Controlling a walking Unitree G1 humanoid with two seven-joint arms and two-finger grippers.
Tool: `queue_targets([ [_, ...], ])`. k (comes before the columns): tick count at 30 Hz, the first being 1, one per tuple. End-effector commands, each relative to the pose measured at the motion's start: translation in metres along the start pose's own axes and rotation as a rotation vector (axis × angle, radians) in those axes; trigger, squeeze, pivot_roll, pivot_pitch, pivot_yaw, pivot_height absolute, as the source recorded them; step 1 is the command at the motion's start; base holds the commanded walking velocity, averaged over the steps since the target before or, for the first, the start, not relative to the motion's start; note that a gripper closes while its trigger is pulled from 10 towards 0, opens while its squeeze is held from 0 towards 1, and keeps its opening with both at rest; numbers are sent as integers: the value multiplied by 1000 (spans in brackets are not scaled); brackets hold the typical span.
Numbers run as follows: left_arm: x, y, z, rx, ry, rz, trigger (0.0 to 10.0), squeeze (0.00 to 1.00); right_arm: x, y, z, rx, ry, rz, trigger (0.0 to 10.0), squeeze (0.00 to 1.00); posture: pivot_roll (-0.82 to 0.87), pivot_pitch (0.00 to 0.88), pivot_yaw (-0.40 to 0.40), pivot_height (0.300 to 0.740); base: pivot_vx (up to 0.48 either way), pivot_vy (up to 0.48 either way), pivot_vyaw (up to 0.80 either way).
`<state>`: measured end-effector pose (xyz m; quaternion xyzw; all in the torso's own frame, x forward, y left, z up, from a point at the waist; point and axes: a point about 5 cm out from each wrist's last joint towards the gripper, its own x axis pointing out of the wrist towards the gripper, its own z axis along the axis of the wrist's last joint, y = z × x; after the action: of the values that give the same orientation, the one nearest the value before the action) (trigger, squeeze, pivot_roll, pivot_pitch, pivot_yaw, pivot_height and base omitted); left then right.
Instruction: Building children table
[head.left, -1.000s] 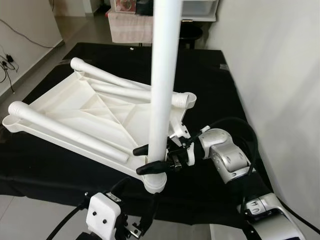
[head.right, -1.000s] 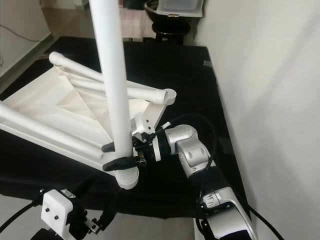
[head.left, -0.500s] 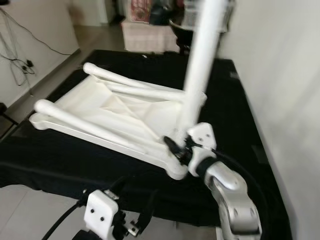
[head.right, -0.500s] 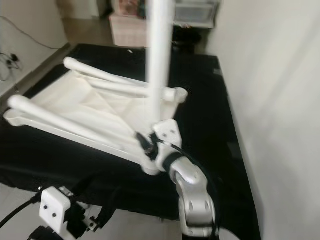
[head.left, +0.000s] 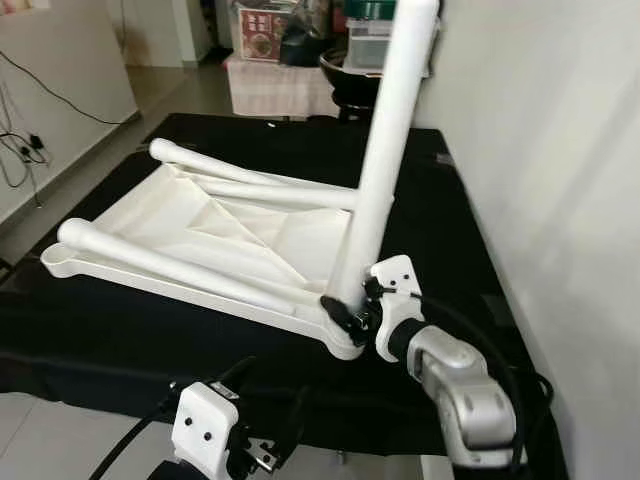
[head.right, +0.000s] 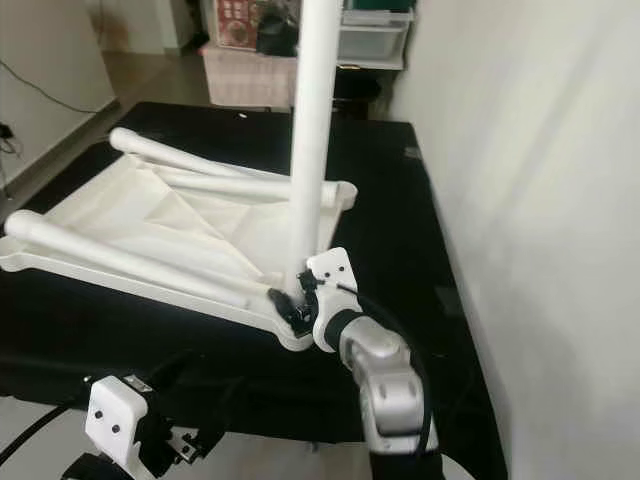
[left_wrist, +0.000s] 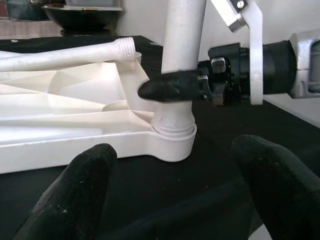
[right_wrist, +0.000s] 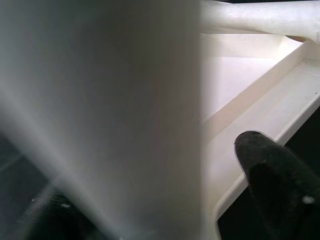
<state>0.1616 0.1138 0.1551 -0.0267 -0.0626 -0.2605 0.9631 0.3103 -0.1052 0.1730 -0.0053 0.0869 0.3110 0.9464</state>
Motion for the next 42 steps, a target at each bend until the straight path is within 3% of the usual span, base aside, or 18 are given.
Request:
queue_targets([
  [1,-1,-2,-3,1,14,4,10000,0,5,4,10,-5,-53,90,10000,1000,17,135,-60,740,0,0,0],
  [3,-2,-3,-3,-3,14,2,10000,0,9,10,24,-78,-107,311,10000,976,19,140,-57,740,0,0,0],
  [4,-2,-3,-3,-3,14,2,10000,0,9,10,24,-78,-107,311,10000,976,19,140,-57,740,0,0,0],
  [5,-3,-4,-3,-6,14,0,10000,0,10,14,27,-140,-105,436,10000,216,26,143,-54,740,0,0,0],
  [6,-3,-4,-3,-6,14,0,10000,0,10,14,27,-140,-105,436,10000,216,26,143,-54,740,0,0,0],
  [7,-4,-5,-3,-8,16,-4,10000,0,13,18,28,-202,-95,546,10000,0,36,147,-53,740,0,0,0],
  [8,-4,-5,-3,-8,16,-4,10000,0,13,18,28,-202,-95,546,10000,0,36,147,-53,740,0,0,0],
  [10,-6,-7,-2,-11,20,-7,10000,0,19,26,31,-267,-72,706,10000,0,46,156,-53,740,0,0,0],
  [12,-9,-10,-1,-14,25,-5,10000,0,23,33,34,-268,-52,856,10000,0,61,171,-54,740,0,0,0],
  [19,-13,-12,1,-17,35,-4,10000,0,29,39,37,-252,-48,986,10000,0,78,185,-53,740,0,0,0],
  [20,-15,-14,1,-20,41,-6,10000,0,31,40,38,-231,-45,1053,0,0,83,191,-54,740,0,0,0],
  [25,-16,-15,2,-23,45,-10,10000,0,31,34,38,-231,-49,1101,0,0,81,196,-54,740,0,0,0],
  [28,-17,-15,2,-24,47,-10,10000,0,31,28,38,-232,-61,1077,0,0,76,197,-52,740,0,0,0],
  [35,-14,-13,0,-26,46,-9,10000,0,24,7,41,-255,-137,829,0,0,55,179,-52,740,0,0,0],
  [38,-10,-10,-2,-22,42,-7,10000,0,9,-2,36,-176,-211,495,0,0,35,159,-56,740,0,0,0],
  [39,-10,-10,-2,-22,42,-7,10000,0,9,-2,36,-176,-211,495,0,0,35,159,-56,740,0,0,0],
  [41,-8,-6,-4,-17,37,-4,10000,0,-1,0,24,-108,-247,96,0,0,23,150,-51,740,0,0,0],
  [42,-6,-3,-4,-14,35,-2,10000,0,-10,2,11,-93,-207,-122,0,0,6,137,-38,740,0,0,0],
])
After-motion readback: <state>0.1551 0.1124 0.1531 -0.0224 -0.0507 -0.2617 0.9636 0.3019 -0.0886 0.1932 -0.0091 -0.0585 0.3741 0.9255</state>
